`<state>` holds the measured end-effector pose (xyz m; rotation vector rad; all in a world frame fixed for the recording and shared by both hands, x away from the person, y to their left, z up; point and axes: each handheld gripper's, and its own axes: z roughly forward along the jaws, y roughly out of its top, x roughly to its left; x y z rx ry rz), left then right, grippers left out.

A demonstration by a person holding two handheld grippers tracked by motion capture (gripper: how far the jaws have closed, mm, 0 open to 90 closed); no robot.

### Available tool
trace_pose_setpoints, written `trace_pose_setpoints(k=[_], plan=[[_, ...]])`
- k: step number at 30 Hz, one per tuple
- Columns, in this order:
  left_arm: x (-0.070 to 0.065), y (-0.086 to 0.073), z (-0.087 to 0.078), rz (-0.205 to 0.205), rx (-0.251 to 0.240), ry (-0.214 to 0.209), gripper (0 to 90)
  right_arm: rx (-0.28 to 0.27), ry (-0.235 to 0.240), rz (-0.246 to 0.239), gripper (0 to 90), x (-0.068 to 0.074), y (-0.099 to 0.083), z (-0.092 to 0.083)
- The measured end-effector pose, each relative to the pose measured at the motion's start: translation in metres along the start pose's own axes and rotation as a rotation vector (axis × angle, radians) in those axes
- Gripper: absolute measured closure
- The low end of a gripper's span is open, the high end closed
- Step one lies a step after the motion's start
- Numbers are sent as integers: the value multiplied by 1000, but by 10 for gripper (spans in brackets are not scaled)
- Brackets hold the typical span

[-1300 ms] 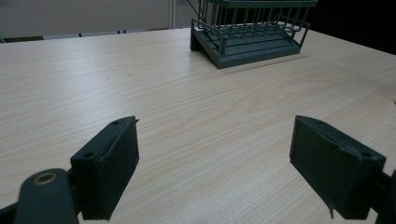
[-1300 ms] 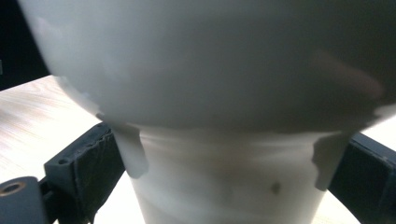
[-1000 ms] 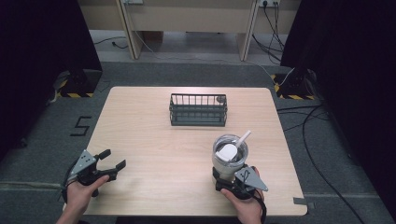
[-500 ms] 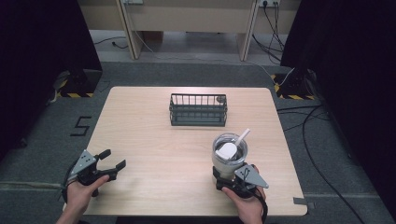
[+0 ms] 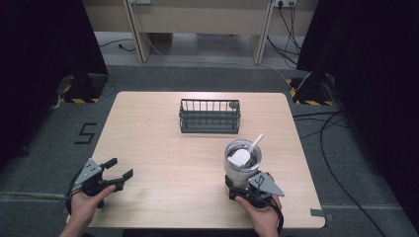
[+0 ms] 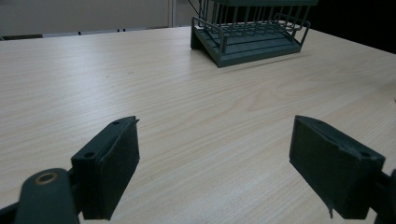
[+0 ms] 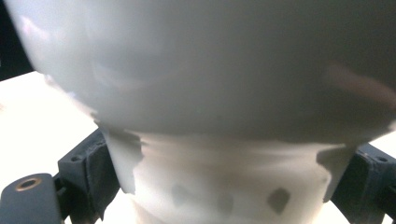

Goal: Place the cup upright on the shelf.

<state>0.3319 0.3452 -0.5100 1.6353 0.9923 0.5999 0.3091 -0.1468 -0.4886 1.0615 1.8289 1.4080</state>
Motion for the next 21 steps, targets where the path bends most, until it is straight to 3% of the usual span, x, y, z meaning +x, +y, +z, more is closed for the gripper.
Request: trace_pose_setpoints(k=[21], plan=[[1,0,-1,-6,-2,5,157,-63,-16,-17,112,-10,28,0]])
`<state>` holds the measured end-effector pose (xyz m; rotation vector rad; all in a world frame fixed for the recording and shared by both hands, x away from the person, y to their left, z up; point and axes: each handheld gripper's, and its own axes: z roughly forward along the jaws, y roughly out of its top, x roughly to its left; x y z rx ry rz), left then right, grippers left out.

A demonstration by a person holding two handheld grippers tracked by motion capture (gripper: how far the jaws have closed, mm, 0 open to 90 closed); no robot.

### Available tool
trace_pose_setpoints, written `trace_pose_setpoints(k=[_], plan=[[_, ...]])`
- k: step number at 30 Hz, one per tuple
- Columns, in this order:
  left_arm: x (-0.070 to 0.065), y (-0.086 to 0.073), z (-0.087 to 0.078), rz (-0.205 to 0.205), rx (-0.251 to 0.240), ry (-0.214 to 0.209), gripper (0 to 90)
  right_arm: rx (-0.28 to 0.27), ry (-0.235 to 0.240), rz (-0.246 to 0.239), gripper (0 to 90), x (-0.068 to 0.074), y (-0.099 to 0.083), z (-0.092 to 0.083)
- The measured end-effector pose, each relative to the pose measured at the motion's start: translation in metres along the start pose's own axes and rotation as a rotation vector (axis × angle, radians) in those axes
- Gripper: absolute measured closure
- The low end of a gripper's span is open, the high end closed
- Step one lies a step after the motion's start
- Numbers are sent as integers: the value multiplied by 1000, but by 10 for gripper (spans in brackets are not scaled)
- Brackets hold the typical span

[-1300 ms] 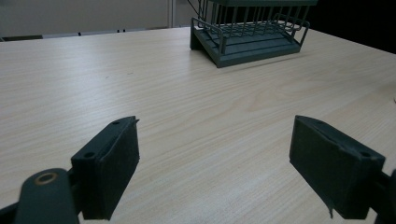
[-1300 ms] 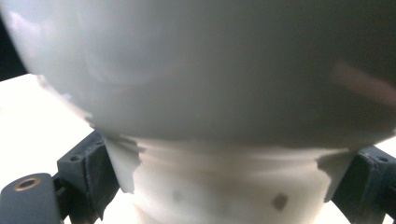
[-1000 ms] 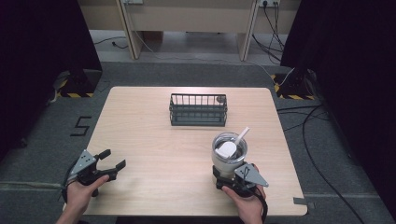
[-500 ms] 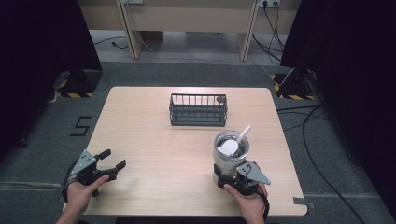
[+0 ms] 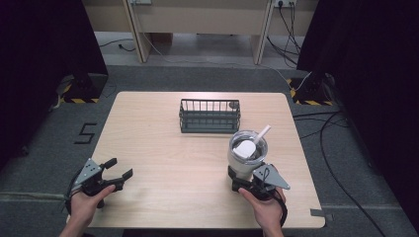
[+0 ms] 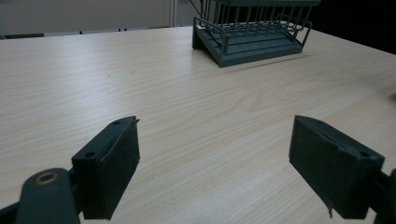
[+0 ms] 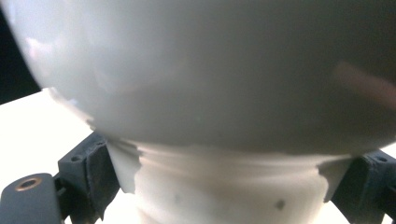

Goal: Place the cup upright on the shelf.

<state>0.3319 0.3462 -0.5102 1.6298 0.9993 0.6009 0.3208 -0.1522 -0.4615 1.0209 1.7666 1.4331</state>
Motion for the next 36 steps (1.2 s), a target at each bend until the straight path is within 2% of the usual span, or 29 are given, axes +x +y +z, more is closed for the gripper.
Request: trace_pose_setpoints(k=[1,14,36], plan=[[0,0,0,-1,0,0,157,-1,4,12,112,1,2,1],[1,0,0,-5,-2,1,159,-33,-8,-15,112,-3,24,9],[2,0,-1,-11,-5,3,160,-64,-16,-32,112,-11,55,32]])
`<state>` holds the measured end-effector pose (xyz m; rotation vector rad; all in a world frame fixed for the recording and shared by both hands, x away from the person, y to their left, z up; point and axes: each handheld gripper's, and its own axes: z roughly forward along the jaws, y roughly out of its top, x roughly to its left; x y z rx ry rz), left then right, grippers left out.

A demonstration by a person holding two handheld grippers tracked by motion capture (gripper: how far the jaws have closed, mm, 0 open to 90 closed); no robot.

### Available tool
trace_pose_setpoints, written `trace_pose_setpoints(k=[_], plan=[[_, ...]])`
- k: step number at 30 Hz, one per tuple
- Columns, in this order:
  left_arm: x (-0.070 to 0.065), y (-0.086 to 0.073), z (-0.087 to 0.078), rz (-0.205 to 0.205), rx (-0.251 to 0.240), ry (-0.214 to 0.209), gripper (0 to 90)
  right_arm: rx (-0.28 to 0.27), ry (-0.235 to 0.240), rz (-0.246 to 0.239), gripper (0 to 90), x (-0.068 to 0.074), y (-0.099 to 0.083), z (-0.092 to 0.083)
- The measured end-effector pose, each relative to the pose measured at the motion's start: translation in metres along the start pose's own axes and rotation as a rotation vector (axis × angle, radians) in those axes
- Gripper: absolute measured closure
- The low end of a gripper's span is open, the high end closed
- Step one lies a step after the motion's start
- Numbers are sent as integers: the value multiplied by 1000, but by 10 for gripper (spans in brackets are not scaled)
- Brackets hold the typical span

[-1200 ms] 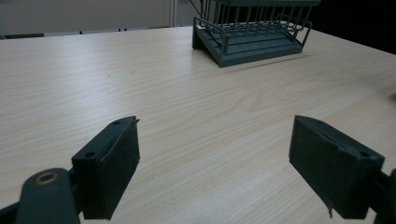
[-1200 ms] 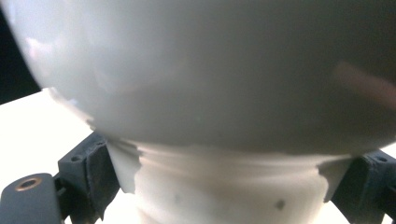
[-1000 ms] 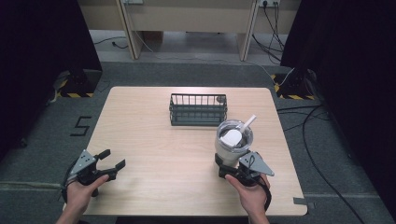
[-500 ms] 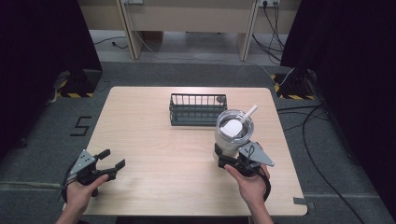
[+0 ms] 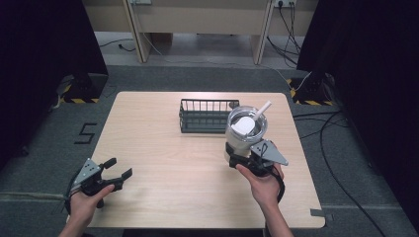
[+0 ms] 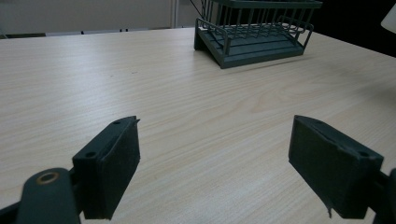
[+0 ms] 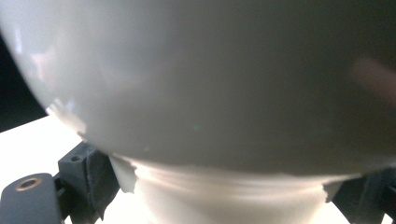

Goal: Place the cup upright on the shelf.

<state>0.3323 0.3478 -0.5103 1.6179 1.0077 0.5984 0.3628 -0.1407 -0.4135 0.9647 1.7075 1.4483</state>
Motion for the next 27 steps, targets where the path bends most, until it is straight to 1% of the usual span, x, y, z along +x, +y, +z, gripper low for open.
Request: trace_pose_setpoints(k=[15,27], plan=[[0,0,0,2,0,-4,165,-19,-2,-3,112,-4,15,16],[0,0,1,2,1,-3,165,-15,0,-14,113,-7,24,30]])
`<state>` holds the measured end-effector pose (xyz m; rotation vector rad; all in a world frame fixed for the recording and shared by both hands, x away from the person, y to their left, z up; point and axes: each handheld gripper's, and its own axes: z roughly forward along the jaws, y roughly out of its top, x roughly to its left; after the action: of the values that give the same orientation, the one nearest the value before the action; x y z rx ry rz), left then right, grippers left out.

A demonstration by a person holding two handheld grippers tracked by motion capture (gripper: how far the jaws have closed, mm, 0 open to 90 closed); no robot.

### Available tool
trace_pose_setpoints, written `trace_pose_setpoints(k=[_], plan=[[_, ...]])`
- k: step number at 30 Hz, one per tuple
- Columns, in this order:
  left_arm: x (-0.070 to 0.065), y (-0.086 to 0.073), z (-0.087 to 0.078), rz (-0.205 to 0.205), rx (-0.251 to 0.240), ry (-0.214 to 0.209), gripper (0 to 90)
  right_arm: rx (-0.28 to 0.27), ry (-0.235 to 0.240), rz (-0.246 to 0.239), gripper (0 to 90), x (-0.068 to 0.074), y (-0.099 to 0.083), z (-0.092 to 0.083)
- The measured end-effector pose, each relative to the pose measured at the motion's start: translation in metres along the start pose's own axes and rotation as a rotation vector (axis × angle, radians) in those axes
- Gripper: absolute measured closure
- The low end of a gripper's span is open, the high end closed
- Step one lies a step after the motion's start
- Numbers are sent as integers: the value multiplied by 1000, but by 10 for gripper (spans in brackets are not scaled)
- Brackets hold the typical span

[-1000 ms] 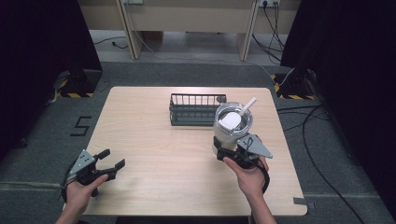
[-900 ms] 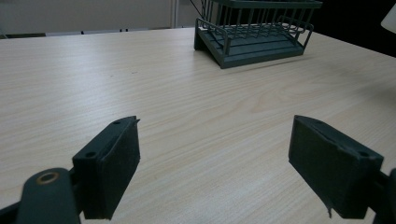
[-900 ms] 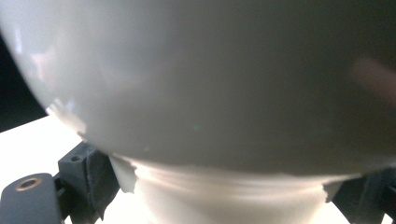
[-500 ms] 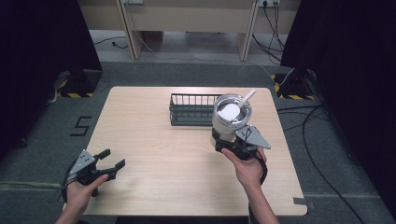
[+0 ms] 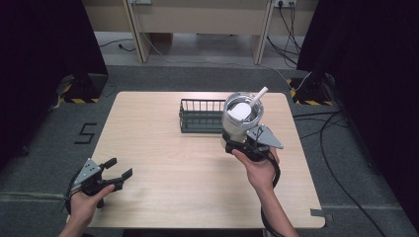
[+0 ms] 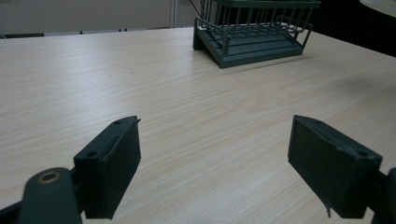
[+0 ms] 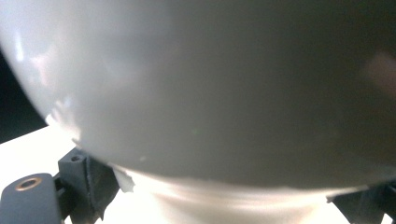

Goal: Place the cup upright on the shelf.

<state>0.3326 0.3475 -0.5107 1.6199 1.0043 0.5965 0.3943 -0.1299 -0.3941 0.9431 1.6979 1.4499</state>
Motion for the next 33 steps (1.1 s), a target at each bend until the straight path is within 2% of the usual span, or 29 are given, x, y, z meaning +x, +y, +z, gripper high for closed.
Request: trace_pose_setpoints(k=[33], plan=[[1,1,0,0,-2,0,165,-7,-22,0,113,-10,22,31]])
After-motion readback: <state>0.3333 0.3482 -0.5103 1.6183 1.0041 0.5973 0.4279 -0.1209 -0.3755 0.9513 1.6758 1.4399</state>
